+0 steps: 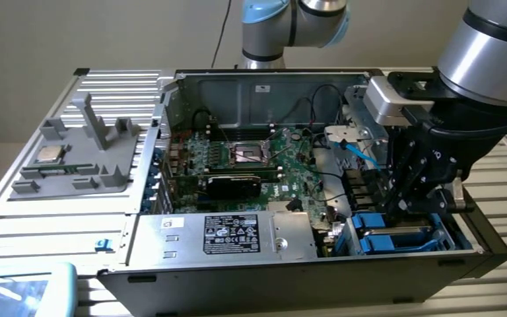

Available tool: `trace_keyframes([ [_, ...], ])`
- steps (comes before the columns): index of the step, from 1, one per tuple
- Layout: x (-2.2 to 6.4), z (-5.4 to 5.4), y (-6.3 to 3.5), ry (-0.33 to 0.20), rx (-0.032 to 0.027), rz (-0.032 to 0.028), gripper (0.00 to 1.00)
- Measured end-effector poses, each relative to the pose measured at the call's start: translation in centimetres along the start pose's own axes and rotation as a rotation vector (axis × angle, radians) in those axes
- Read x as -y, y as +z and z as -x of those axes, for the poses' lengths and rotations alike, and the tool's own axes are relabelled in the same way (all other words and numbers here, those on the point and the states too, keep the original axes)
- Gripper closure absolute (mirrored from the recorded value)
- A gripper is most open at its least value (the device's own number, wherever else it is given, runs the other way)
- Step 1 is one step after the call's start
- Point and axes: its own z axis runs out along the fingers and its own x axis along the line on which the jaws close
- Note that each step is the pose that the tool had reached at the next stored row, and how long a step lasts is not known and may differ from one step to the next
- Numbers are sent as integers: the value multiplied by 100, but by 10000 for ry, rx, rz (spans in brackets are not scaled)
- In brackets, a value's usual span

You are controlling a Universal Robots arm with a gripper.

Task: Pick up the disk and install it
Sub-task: 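Insert the second disk wire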

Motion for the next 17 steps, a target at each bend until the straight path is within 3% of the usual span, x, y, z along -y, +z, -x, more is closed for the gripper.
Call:
trace_keyframes([
  [3,0,-9,3,-2,80,1,84],
  [17,19,-23,23,-3,91,-2,84],
])
